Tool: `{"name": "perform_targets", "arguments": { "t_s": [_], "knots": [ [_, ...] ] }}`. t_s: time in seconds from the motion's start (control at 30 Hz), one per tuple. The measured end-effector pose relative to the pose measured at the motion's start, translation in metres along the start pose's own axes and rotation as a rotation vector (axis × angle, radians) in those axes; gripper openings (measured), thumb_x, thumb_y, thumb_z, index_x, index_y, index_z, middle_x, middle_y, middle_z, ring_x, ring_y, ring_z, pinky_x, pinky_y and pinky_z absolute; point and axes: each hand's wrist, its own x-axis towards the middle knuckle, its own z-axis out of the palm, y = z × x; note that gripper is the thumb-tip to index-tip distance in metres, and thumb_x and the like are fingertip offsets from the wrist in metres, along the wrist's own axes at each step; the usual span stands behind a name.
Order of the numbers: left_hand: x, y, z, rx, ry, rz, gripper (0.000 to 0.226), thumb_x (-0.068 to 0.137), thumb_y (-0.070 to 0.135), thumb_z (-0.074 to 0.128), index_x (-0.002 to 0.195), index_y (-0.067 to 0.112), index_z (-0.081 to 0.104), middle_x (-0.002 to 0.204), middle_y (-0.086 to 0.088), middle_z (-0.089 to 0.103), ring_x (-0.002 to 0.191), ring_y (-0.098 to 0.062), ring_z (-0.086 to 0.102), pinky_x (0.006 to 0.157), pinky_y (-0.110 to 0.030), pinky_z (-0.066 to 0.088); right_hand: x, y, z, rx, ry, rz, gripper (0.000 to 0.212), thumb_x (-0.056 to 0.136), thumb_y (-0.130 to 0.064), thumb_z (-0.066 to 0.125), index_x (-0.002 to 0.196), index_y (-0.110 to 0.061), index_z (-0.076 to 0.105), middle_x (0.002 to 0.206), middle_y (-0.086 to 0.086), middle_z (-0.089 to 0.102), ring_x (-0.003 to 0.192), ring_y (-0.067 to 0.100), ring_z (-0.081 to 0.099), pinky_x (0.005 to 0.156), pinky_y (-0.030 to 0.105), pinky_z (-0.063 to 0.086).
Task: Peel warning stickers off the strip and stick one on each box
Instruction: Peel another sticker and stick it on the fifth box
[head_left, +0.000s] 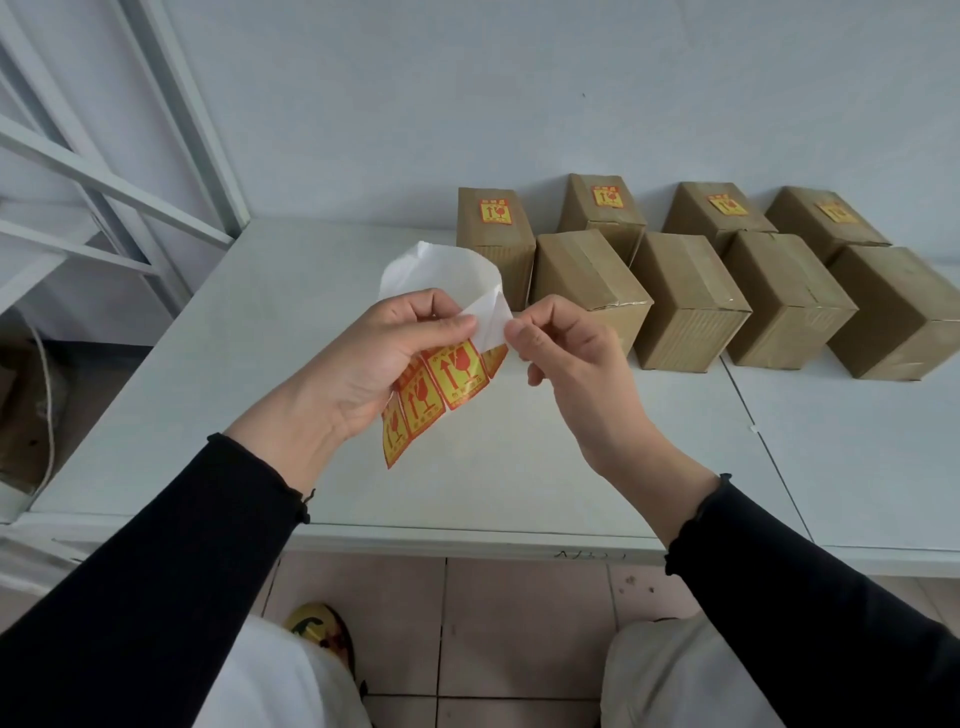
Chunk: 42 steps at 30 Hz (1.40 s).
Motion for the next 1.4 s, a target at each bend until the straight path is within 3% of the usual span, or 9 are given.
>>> {"name": "perform_targets", "arguments": {
  "t_s": [0.13, 0.37, 0.47, 0.6, 0.8, 0.9, 1.1, 1.2, 1.4],
  "knots": [
    [0.006, 0.001, -0.005, -0.169, 0.054, -0.035, 0.022, 0.091, 0.013, 0.064, 0.072, 0.018, 0.057, 0.062, 0.002, 0.06, 0.055, -0.011, 0.058, 0.052, -0.021, 0.047, 0.0, -0.003, -0.001, 0.092, 0.032, -0.017, 0.017, 0.094, -0.019, 0.061, 0.086, -0.003, 0.059, 0.08, 0.006, 0.058, 0.074, 0.018, 0.048, 0.062, 0.03, 0.044],
    [0.008, -0.002, -0.006, -0.124, 0.005, -0.09, 0.025, 0.091, 0.016, 0.065, 0.068, 0.02, 0.058, 0.068, -0.001, 0.06, 0.061, -0.013, 0.056, 0.062, -0.026, 0.044, 0.0, -0.006, -0.006, -0.023, -0.117, -0.094, 0.027, 0.097, -0.03, 0.057, 0.121, -0.019, 0.062, 0.12, 0.011, 0.056, 0.09, 0.012, 0.055, 0.071, 0.03, 0.047],
    [0.008, 0.0, -0.009, -0.17, -0.014, -0.101, 0.024, 0.09, 0.016, 0.065, 0.067, 0.02, 0.061, 0.074, -0.004, 0.059, 0.065, -0.014, 0.056, 0.066, -0.028, 0.045, 0.0, -0.008, -0.008, -0.049, -0.135, -0.105, 0.032, 0.093, -0.041, 0.059, 0.115, -0.019, 0.064, 0.114, 0.012, 0.06, 0.09, 0.015, 0.056, 0.069, 0.024, 0.046],
    [0.007, -0.001, -0.013, -0.15, -0.061, -0.1, 0.016, 0.087, 0.02, 0.066, 0.072, 0.018, 0.061, 0.076, -0.003, 0.061, 0.068, -0.013, 0.057, 0.068, -0.028, 0.045, 0.003, -0.005, -0.011, -0.074, -0.139, -0.143, 0.024, 0.098, -0.02, 0.062, 0.119, -0.009, 0.063, 0.105, 0.011, 0.065, 0.092, 0.032, 0.057, 0.068, 0.018, 0.047],
    [0.005, -0.003, -0.012, -0.121, -0.149, -0.133, 0.012, 0.081, 0.022, 0.07, 0.078, 0.017, 0.06, 0.076, -0.002, 0.065, 0.067, -0.011, 0.063, 0.061, -0.022, 0.052, 0.007, 0.001, -0.007, -0.101, -0.067, -0.216, 0.011, 0.095, -0.007, 0.064, 0.103, -0.014, 0.067, 0.093, -0.002, 0.064, 0.091, 0.037, 0.058, 0.071, 0.05, 0.052],
    [0.005, -0.002, -0.014, -0.079, -0.166, -0.156, 0.011, 0.081, 0.022, 0.067, 0.076, 0.016, 0.058, 0.073, -0.001, 0.065, 0.058, -0.01, 0.06, 0.058, -0.021, 0.048, 0.008, -0.001, -0.005, -0.091, -0.026, -0.248, 0.004, 0.094, -0.006, 0.064, 0.094, -0.01, 0.066, 0.087, 0.002, 0.065, 0.081, 0.025, 0.06, 0.067, 0.041, 0.049],
    [0.018, -0.015, -0.046, 0.375, -0.072, -0.237, 0.013, 0.086, 0.02, 0.075, 0.075, 0.02, 0.066, 0.066, 0.001, 0.062, 0.054, -0.012, 0.052, 0.049, -0.023, 0.038, 0.008, -0.006, -0.012, -0.045, 0.052, -0.263, 0.005, 0.095, 0.0, 0.062, 0.093, -0.005, 0.063, 0.079, -0.008, 0.06, 0.065, -0.003, 0.052, 0.062, 0.011, 0.038],
    [0.03, -0.037, -0.052, 0.757, 0.048, -0.214, 0.007, 0.084, 0.023, 0.078, 0.079, 0.024, 0.075, 0.07, 0.005, 0.071, 0.064, -0.012, 0.062, 0.065, -0.024, 0.046, 0.009, -0.004, -0.017, -0.122, 0.047, -0.229, 0.007, 0.094, 0.0, 0.063, 0.093, -0.007, 0.065, 0.081, -0.009, 0.062, 0.069, -0.004, 0.053, 0.066, 0.011, 0.04],
    [0.039, -0.05, -0.038, 1.006, 0.239, -0.09, 0.032, 0.073, 0.039, 0.076, 0.103, 0.035, 0.065, 0.104, 0.01, 0.064, 0.103, -0.018, 0.061, 0.092, -0.044, 0.05, 0.012, 0.003, -0.027, -0.376, 0.098, -0.188, 0.006, 0.093, -0.005, 0.066, 0.095, -0.01, 0.07, 0.087, -0.003, 0.069, 0.076, 0.001, 0.055, 0.065, 0.012, 0.043]
  ]
}}
